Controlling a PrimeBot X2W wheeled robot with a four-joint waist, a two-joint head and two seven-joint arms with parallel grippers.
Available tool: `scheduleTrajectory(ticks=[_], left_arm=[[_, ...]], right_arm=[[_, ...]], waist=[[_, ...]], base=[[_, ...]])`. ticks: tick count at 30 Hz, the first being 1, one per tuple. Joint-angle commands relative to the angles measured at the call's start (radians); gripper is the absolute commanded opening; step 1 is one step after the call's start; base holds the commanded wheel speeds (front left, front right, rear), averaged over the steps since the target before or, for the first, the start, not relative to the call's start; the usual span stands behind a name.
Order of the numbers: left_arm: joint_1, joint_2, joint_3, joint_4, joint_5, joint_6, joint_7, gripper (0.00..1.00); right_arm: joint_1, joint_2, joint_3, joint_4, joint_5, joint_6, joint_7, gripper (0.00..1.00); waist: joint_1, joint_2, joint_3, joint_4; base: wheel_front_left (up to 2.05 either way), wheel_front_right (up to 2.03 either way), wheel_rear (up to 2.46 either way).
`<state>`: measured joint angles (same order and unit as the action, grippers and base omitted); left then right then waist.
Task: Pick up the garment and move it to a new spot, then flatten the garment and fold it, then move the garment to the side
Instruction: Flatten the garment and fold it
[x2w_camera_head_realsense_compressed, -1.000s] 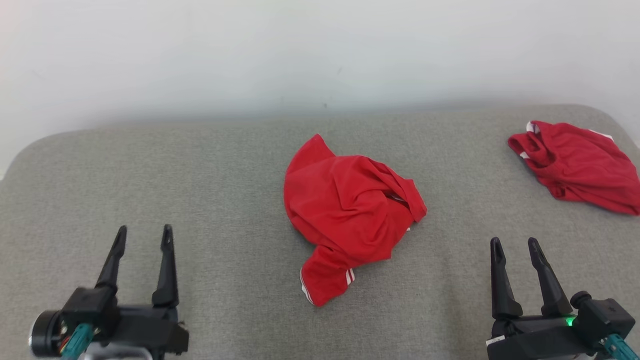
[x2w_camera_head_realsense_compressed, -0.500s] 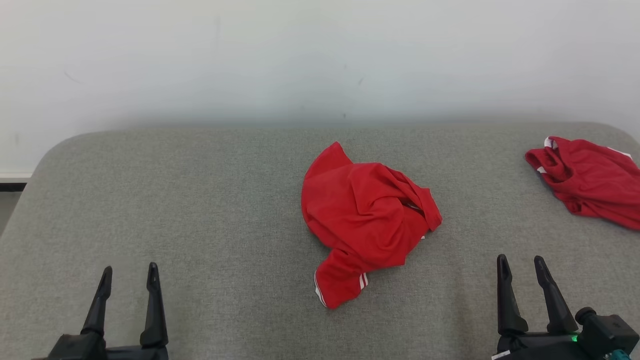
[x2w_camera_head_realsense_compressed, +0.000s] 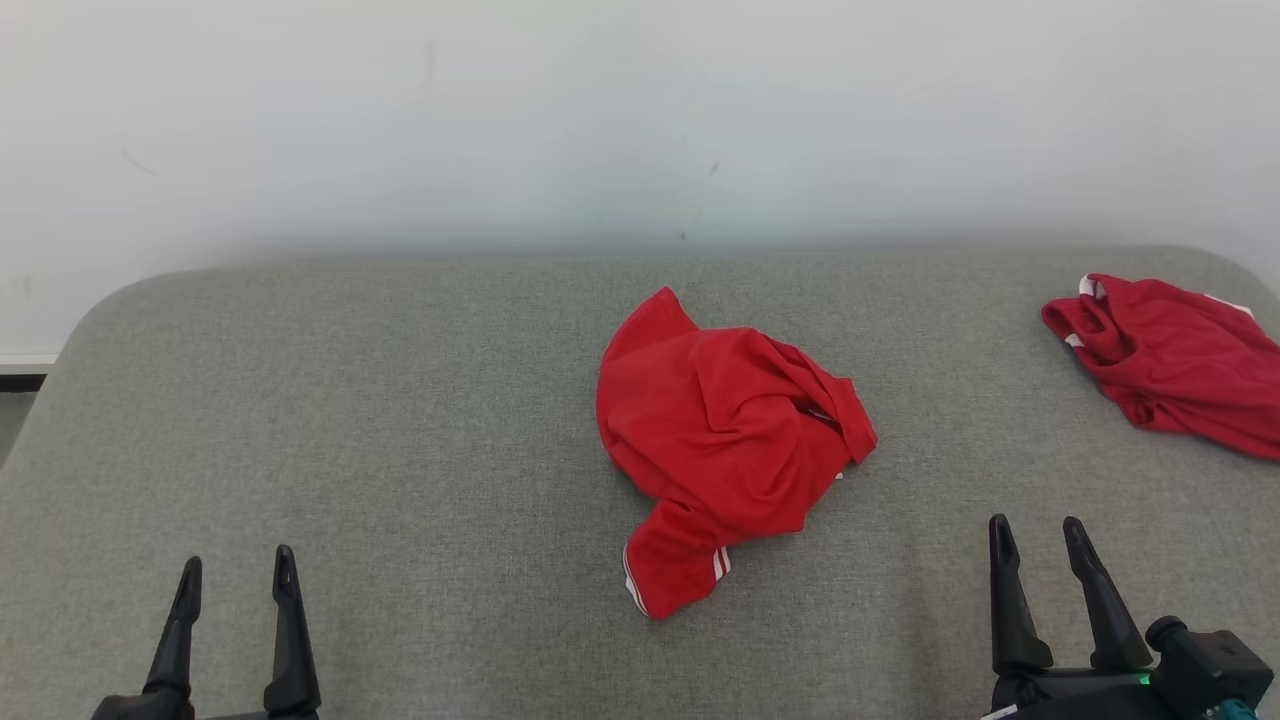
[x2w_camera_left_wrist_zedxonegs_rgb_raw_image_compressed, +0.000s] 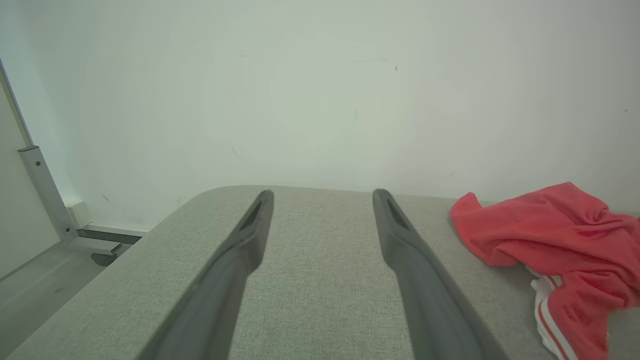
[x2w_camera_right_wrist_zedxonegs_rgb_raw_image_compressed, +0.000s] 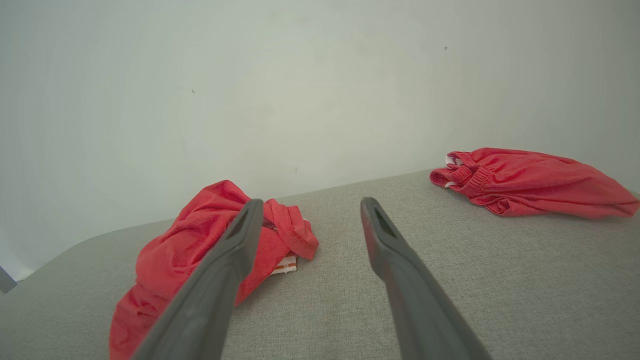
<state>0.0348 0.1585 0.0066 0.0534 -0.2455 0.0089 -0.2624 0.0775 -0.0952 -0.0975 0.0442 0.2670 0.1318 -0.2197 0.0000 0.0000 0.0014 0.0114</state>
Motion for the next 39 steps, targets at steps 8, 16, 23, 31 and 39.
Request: scheduleTrajectory(ticks=[8, 16, 23, 31, 39], left_arm=[[0.002, -0.015, 0.016, 0.007, 0.022, -0.017, -0.003, 1.0], [-0.004, -0.023, 0.027, 0.012, 0.038, -0.03, -0.003, 1.0], [-0.015, -0.031, 0.036, 0.012, 0.052, -0.038, -0.003, 1.0], [-0.066, -0.049, -0.021, 0.028, 0.073, -0.069, -0.003, 1.0], [-0.19, -0.083, -0.177, 0.124, 0.095, -0.114, -0.003, 1.0]], right_arm=[[0.001, -0.001, 0.003, 0.003, 0.007, -0.003, -0.001, 1.0], [0.0, -0.002, 0.003, 0.006, 0.01, -0.003, -0.006, 1.0], [-0.006, -0.006, 0.004, 0.006, 0.009, -0.003, -0.008, 1.0], [-0.014, -0.002, 0.005, -0.001, 0.006, -0.003, -0.005, 1.0], [-0.041, -0.006, 0.019, -0.006, 0.011, -0.003, 0.001, 1.0]], waist=[[0.0, 0.0, 0.001, -0.005], [0.0, 0.0, 0.008, -0.008], [0.0, 0.0, 0.017, -0.009], [0.0, 0.0, 0.035, -0.016], [0.0, 0.0, 0.073, -0.057]], base=[[0.0, 0.0, 0.0], [0.0, 0.0, 0.0], [0.0, 0.0, 0.0], [0.0, 0.0, 0.0], [0.0, 0.0, 0.0]])
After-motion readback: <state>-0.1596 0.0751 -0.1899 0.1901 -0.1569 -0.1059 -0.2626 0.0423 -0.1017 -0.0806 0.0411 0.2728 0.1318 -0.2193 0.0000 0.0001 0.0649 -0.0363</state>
